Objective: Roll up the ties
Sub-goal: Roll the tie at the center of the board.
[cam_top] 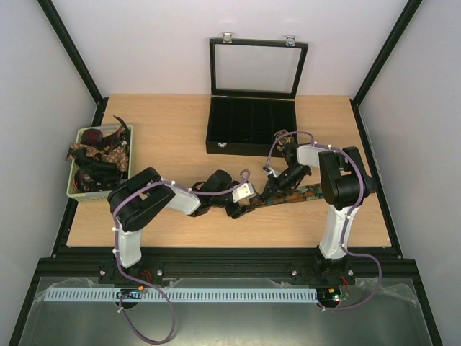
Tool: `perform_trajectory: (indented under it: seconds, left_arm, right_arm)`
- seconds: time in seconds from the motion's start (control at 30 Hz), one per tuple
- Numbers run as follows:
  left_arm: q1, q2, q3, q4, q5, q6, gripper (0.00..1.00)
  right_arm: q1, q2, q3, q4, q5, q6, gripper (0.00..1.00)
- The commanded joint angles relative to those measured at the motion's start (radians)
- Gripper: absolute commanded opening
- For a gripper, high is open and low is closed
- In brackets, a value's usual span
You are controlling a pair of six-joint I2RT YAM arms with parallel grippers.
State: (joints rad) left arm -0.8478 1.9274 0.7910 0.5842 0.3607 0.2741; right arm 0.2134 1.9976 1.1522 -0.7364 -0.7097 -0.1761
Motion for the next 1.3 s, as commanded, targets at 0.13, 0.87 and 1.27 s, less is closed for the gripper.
perform_trajectory:
  seconds: [0.13,0.87,1.27]
  left_arm:
    - [-0.035,0.089,0.037,0.085,0.064,-0.108,0.72]
    - [-0.035,0.069,0.017,-0.228,-0.191,0.049,0.28]
    - [-0.036,0.083,0.039,-0.296,-0.185,0.071,0.27]
  right_arm:
    - [0.001,0.050,-0.057,0.070,0.158,0.009,0.01]
    - [-0.025,0.010,0.058,-0.034,0.109,-0.025,0.32]
    - [0.045,-0.080,0.083,-0.127,-0.098,0.025,0.51]
